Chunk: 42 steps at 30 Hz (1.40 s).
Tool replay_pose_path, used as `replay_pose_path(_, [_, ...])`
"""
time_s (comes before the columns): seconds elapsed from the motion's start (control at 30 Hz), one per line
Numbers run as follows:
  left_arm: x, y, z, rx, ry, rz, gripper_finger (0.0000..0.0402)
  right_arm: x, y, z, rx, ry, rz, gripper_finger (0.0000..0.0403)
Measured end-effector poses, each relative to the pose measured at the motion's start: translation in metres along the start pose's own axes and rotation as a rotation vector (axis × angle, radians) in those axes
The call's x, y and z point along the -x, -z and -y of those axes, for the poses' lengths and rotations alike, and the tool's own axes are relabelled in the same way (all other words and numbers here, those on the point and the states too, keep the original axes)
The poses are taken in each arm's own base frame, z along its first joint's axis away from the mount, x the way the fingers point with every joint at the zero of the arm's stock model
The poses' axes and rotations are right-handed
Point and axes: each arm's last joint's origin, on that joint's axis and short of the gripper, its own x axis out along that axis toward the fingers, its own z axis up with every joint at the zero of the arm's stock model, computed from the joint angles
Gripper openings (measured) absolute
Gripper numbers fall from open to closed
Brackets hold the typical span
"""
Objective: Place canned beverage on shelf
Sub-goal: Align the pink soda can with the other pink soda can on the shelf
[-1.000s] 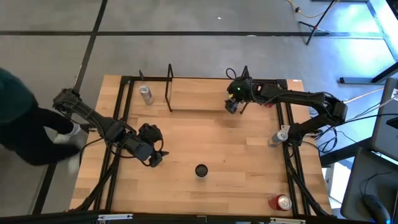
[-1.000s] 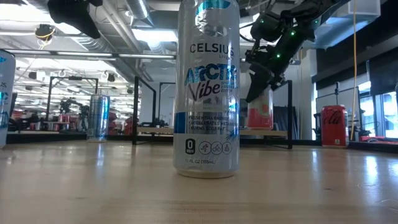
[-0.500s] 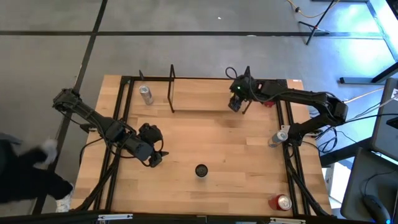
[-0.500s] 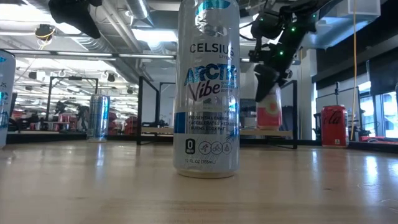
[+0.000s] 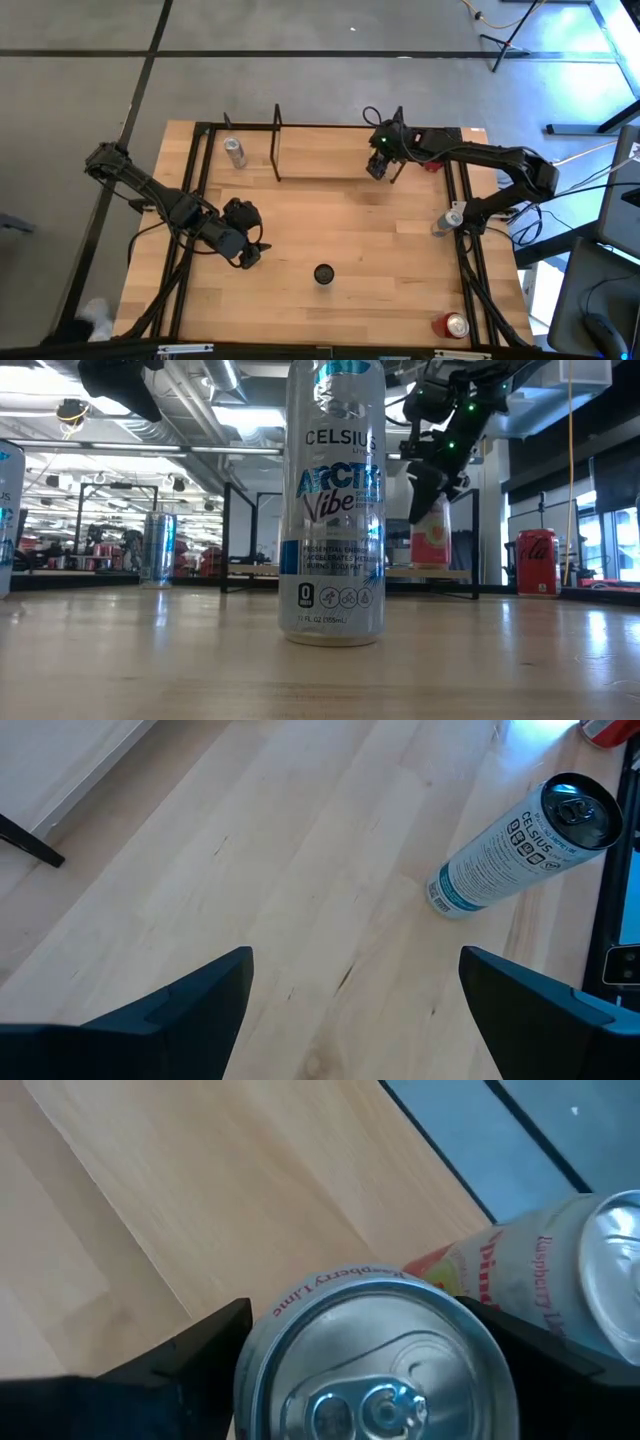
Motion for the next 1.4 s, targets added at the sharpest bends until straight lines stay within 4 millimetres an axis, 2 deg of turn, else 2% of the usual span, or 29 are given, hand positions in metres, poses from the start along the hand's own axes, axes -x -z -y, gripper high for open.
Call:
replay_pose_path(0.7, [0.0, 0.0001, 0.0002, 0.0, 0.005, -0.006, 0.0341, -0.0039, 0.0015, -0.0016, 0.033, -0.011, -0.024, 0.0322])
replay_pose_path(1.2, [0.0, 0.0001, 0.0002, 0.0, 0.005, -0.006, 0.0341, -0.0042, 0.002, -0.0007, -0.006, 0.031, -0.024, 0.0322])
replay_pose_path(1.3, [0.0, 0.0001, 0.0002, 0.0, 0.005, -0.006, 0.0341, -0.0043, 0.0024, -0.0006, -0.007, 0.035, -0.028, 0.0338])
replay_pose_path(1.4, [-0.0001, 0.0001, 0.0002, 0.0, 0.004, -0.006, 0.0341, -0.0047, 0.0026, -0.0005, -0.007, 0.038, -0.03, 0.0374])
